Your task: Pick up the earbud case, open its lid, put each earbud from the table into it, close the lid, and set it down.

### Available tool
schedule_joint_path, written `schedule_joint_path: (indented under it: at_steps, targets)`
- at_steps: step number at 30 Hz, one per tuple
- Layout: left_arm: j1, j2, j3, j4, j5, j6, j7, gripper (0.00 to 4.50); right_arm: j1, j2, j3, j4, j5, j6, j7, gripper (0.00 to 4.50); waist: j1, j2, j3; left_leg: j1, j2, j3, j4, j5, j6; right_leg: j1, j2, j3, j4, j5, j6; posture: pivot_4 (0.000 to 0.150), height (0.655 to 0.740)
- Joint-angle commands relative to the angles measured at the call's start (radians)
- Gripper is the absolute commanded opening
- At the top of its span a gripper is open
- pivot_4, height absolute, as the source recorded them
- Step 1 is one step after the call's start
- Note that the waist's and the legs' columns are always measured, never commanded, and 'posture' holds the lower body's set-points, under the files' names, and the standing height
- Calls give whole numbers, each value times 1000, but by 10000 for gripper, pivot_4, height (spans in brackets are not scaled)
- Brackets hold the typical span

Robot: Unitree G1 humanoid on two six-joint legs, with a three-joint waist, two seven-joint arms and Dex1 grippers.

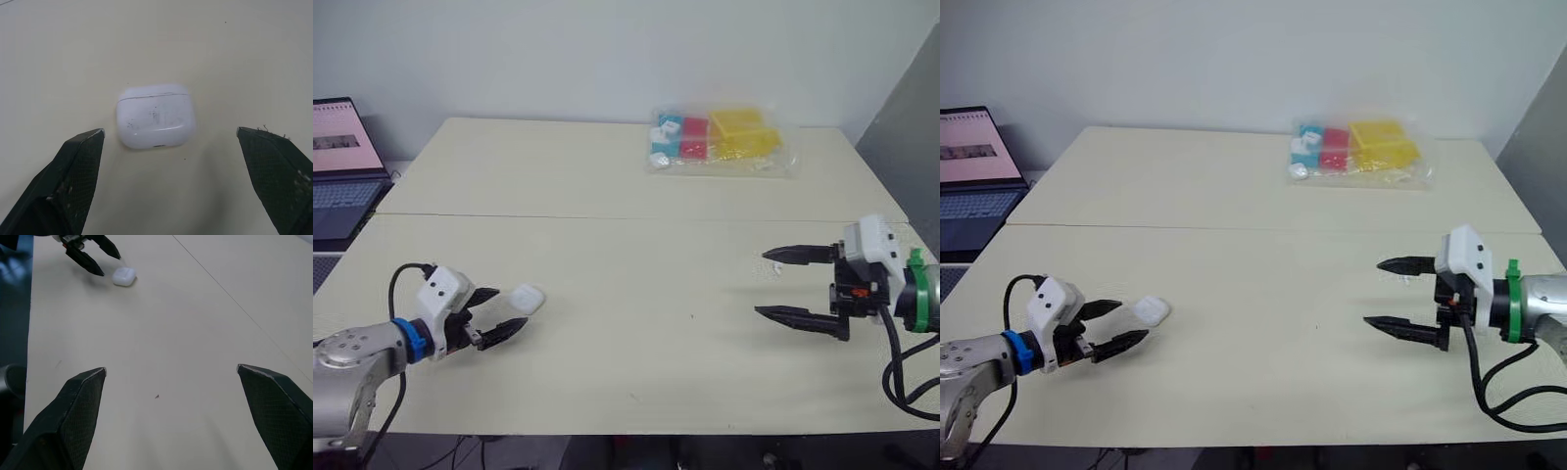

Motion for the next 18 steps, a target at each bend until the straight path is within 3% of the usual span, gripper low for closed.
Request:
schedule_joint_path:
  at_steps: [1, 18]
  targets:
    - [-24, 1, -4, 22, 11, -38, -6, 45000, -26, -17, -5, -38, 38, 25, 0, 44781, 0, 0, 0, 0, 0, 0, 0, 0, 0, 0, 0, 0, 0, 0, 0, 1500, 7400]
    - [-159, -31, -126, 204, 62, -76, -23, 45000, -94, 37, 113, -64, 21, 14, 8, 44781, -1, 0, 0, 1, 0, 0, 0, 0, 0, 0, 0, 0, 1, 0, 1, 1500, 7400]
